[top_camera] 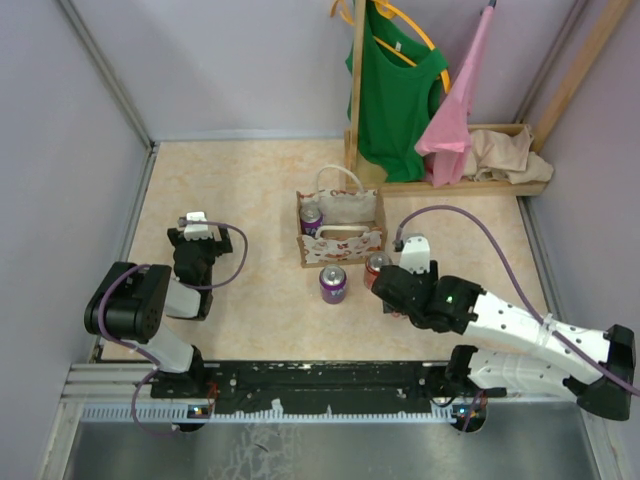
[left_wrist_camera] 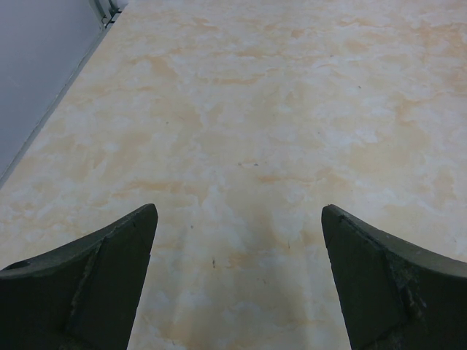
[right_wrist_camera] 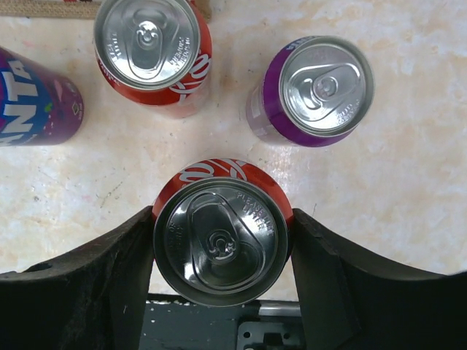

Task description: Take the beverage out of the canvas bag

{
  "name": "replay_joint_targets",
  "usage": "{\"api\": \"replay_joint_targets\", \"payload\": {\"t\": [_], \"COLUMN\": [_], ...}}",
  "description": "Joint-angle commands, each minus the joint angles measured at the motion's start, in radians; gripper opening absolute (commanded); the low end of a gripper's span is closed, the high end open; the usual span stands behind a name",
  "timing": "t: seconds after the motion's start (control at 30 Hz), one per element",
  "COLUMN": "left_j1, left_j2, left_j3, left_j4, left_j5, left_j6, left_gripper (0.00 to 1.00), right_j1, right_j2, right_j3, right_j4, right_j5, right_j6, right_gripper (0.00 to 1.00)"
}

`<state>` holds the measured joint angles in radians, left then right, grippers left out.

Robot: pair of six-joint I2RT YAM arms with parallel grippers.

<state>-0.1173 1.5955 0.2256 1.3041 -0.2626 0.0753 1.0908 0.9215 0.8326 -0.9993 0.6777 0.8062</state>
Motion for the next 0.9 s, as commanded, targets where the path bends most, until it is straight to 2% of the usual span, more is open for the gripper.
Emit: {"api": "replay_joint_targets", "payload": {"t": [0.0,0.53,0.7,0.77,0.8,0.87], "left_j1": [0.000,0.001,0.001,0.001,0.000,0.000], "left_j2": [0.008,0.008,0.007,0.007,0.007,0.007], "left_j3": [-0.006,-0.006,-0.006,-0.006,-0.006,-0.006], "left_j4": [0.043,0.043,0.043,0.043,0.042,0.043], "left_j5": [-0.007,-0.007,-0.007,-0.007,-0.007,-0.007], "left_j6": [-0.010,-0.010,-0.010,-0.009,-0.010,-0.010], "left_gripper": [1.00,1.00,1.00,1.00,1.00,1.00], "right_j1": [0.008,0.008,0.008,0.008,0.008,0.008], "right_j2": [-0.010,0.124,0.124,0.119,0.118,0.117], "right_j3": [-0.013,-0.082,-0.094,-0.098,-0.099,-0.098], "right_j4": [0.137,0.250,0.238,0.224,0.216,0.200], "right_j5": [0.045,-0.053,-0.052,-0.050,-0.047,-0.041], "right_j6": [0.045,0.050,0.073,0.088,0.092,0.104], "right_gripper": [0.00,0.01,0.29,0.46,0.61,0.71]}}
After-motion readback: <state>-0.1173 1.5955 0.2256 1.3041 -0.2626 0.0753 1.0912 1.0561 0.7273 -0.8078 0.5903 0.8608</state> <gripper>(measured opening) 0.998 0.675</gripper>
